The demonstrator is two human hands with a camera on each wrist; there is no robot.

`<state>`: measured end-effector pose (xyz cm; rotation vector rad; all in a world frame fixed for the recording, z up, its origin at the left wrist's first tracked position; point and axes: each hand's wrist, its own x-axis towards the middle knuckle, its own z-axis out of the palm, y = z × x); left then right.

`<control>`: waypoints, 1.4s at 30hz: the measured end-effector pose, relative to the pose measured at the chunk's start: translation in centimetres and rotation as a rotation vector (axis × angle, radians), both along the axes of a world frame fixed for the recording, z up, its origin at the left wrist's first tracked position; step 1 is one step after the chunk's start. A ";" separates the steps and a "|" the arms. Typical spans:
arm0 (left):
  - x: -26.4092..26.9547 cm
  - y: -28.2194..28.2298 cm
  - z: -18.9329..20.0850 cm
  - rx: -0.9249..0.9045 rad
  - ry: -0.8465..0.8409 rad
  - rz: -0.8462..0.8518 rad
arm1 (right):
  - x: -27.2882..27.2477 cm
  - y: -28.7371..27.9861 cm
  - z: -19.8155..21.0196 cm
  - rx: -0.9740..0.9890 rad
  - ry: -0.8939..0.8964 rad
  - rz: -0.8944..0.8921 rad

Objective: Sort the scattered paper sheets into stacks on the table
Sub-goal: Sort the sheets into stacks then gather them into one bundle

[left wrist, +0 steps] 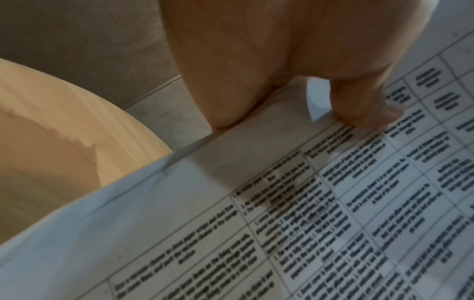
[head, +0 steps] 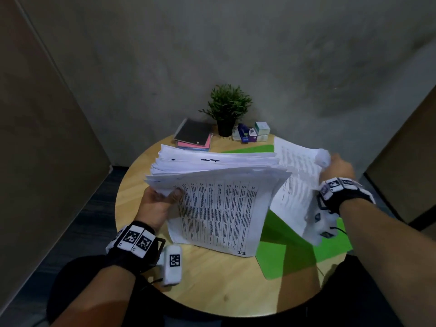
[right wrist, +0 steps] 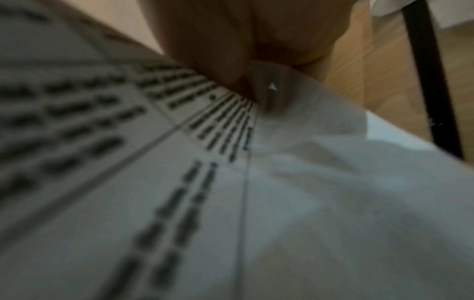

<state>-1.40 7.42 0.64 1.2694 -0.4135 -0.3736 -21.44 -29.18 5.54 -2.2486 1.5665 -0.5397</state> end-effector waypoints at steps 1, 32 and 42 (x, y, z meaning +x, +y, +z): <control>0.0 0.0 0.0 0.002 -0.004 -0.006 | -0.7 -0.8 0.4 -0.013 0.033 -0.038; -0.7 -2.1 1.3 0.041 -0.021 0.082 | 2.9 12.4 -1.8 0.901 -0.904 0.672; -1.1 -2.1 3.2 0.001 -0.074 0.186 | 5.2 17.4 -2.3 0.519 -0.935 0.492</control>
